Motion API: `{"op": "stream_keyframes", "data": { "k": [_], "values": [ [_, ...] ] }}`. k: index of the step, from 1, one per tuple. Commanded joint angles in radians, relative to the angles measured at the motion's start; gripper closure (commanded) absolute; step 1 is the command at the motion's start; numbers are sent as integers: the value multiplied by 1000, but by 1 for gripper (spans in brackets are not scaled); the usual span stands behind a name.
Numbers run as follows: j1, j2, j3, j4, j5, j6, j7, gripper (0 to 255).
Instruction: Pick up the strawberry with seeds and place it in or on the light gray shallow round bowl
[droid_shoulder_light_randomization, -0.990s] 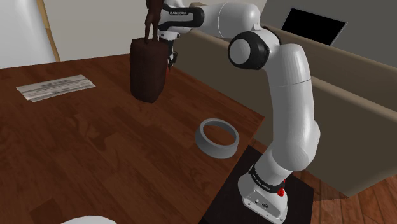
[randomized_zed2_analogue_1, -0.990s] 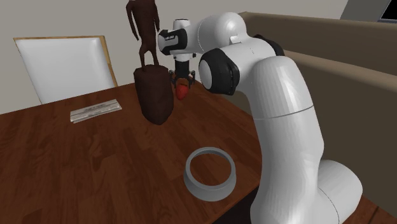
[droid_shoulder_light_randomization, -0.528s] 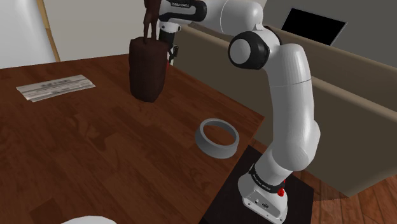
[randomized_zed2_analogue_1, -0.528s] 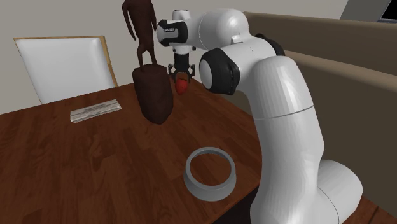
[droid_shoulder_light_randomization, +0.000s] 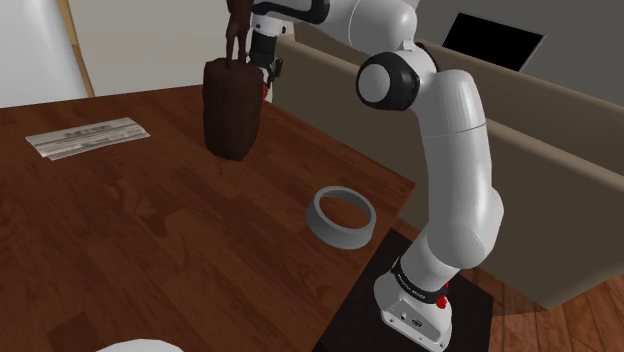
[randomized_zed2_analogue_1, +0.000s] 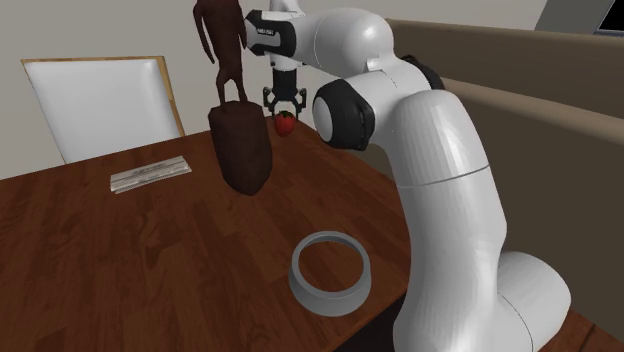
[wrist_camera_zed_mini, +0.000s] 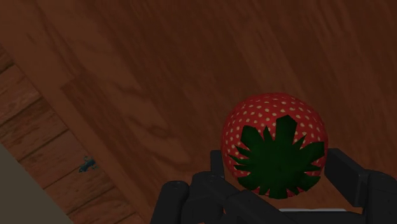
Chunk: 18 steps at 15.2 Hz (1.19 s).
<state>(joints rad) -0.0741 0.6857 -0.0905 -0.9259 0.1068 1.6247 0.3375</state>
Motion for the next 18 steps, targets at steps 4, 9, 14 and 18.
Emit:
{"op": "stream_keyframes", "data": {
  "k": [4, 9, 14, 18],
  "values": [
    [7, -59, -2, -47, -3, -12, 3, 255],
    [49, -356, -7, -504, -24, 150, 15, 255],
    [74, -578, 0, -807, -46, 232, 42, 255],
    [88, -741, 11, -1003, -61, 268, 69, 255]
  ]
}}
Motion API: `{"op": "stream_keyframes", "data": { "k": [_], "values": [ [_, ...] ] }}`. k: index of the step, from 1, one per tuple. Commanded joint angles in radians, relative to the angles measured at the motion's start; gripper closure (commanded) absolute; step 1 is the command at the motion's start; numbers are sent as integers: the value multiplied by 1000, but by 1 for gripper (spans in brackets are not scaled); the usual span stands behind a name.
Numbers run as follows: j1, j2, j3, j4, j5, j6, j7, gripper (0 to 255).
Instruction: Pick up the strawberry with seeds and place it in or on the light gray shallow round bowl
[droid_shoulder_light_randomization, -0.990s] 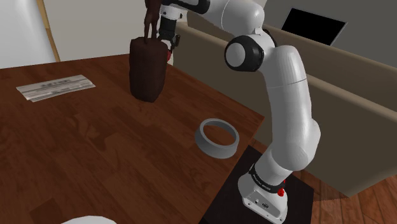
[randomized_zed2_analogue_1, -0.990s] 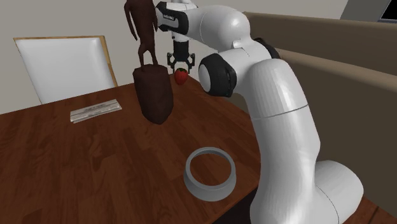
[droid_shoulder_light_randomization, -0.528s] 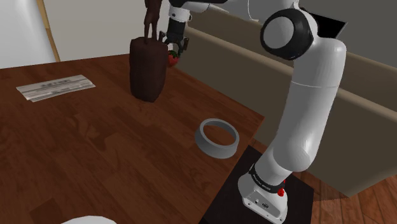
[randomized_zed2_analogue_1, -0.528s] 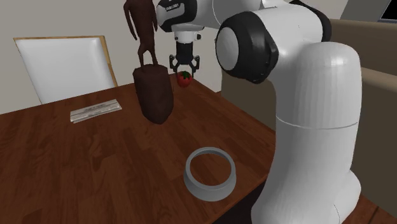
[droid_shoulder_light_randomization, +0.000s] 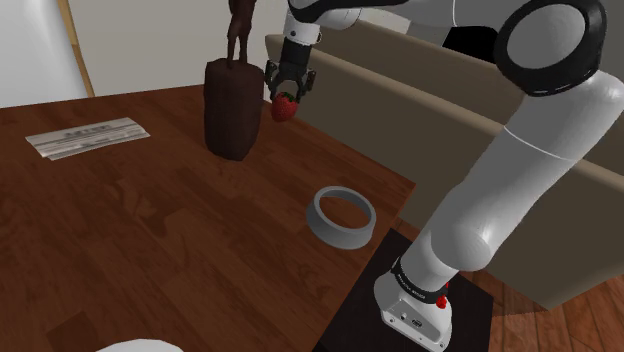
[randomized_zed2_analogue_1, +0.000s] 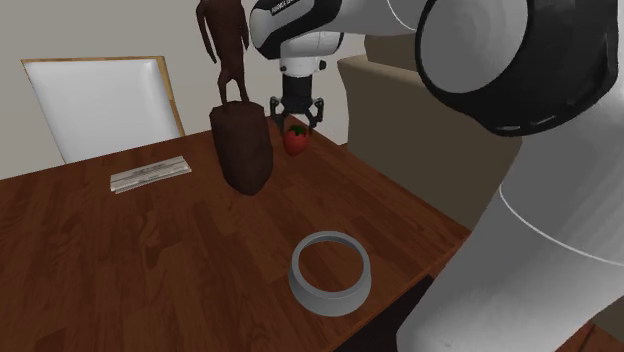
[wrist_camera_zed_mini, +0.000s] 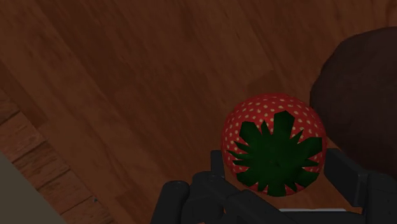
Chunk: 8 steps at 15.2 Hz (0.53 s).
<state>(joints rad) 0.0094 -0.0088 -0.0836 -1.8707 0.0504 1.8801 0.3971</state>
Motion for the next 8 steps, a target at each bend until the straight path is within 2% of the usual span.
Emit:
{"op": "stream_keyframes", "data": {
  "k": [1, 8],
  "values": [
    [8, -86, 8, -103, -7, 18, 17, 255],
    [23, -363, 40, -379, -17, 21, 70, 255]
  ]
}}
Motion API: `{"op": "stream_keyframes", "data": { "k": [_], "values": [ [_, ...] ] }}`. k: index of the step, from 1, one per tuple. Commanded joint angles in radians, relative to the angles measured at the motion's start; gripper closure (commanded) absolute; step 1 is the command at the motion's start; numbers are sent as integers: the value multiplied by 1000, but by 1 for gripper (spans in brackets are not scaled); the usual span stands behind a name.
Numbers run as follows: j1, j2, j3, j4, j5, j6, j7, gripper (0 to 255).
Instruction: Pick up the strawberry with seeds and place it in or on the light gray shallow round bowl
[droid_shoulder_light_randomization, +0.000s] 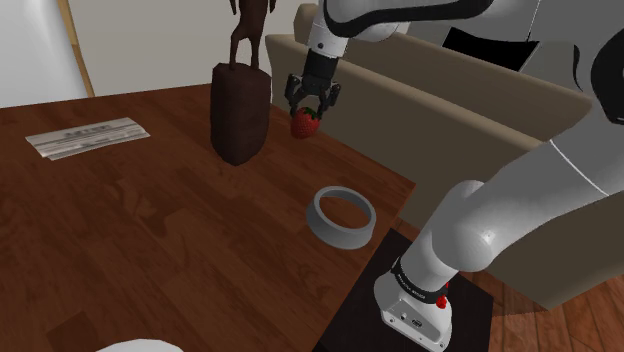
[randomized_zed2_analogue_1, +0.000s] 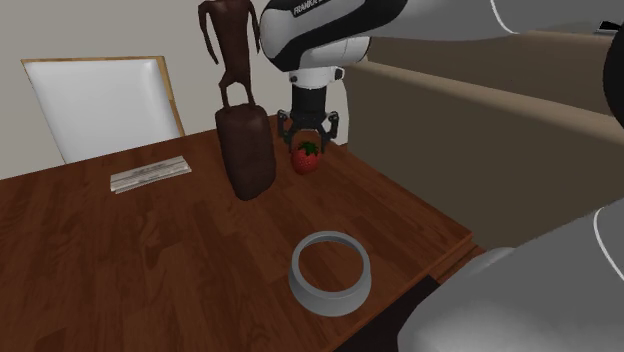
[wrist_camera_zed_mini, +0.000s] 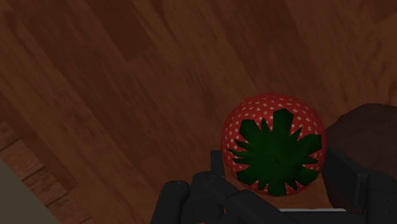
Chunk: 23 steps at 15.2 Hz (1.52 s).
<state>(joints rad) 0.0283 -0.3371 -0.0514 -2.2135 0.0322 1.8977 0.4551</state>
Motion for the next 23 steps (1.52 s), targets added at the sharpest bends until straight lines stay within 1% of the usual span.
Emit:
{"op": "stream_keyframes", "data": {
  "k": [1, 8, 15, 16, 23],
  "values": [
    [6, -74, 14, -71, 1, -1, 20, 255],
    [25, -363, 58, -285, 19, -75, 77, 255],
    [61, -670, 112, -442, 64, -221, 145, 255],
    [64, -684, 115, -448, 66, -229, 148, 255],
    [67, -698, 121, -548, 73, -143, 144, 255]
  ]
}}
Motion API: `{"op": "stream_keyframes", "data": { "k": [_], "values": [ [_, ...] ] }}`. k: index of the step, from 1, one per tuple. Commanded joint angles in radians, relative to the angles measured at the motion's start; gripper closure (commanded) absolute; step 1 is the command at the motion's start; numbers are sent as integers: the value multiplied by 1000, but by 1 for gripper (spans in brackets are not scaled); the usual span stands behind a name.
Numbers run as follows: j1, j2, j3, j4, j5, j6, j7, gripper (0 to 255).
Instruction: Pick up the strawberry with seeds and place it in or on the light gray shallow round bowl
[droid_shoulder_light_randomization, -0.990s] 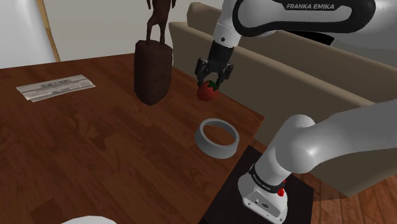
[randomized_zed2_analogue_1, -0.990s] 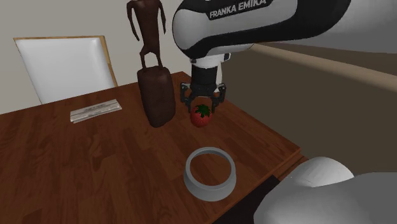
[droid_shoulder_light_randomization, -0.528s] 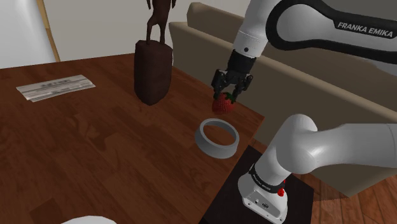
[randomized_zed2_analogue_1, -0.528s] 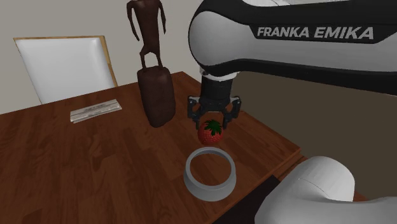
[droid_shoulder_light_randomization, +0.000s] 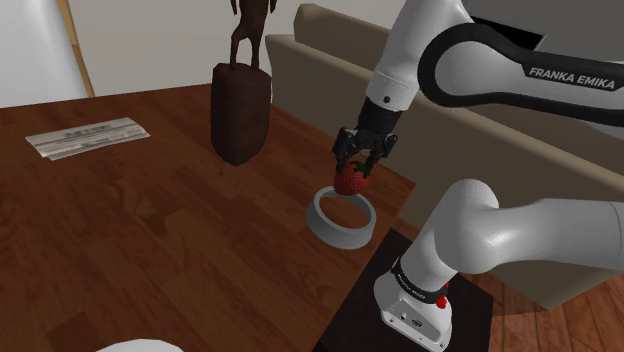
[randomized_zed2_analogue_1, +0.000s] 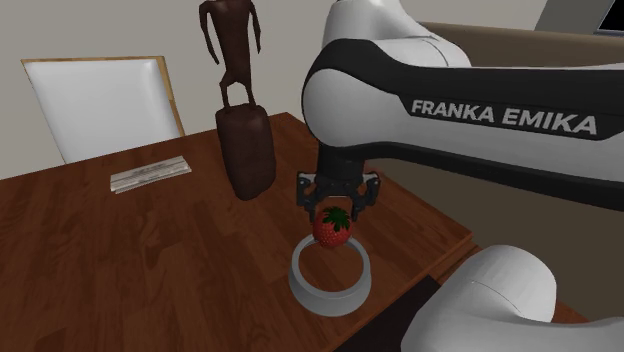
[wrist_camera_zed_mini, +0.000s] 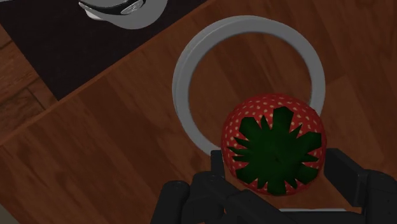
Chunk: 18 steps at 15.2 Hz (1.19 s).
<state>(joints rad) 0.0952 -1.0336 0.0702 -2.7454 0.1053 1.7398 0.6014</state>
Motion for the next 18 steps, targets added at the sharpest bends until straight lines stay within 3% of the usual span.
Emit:
{"op": "stream_keyframes", "data": {
  "k": [1, 8, 16, 17, 18],
  "values": [
    [0, -3, 1, -30, 1, 28, -2, 255],
    [5, -1, 9, -130, 11, 129, -7, 255],
    [4, -1, 9, -130, 11, 129, -7, 255],
    [4, -1, 9, -130, 11, 129, -7, 0],
    [4, -1, 9, -130, 11, 129, -7, 0]
  ]
}}
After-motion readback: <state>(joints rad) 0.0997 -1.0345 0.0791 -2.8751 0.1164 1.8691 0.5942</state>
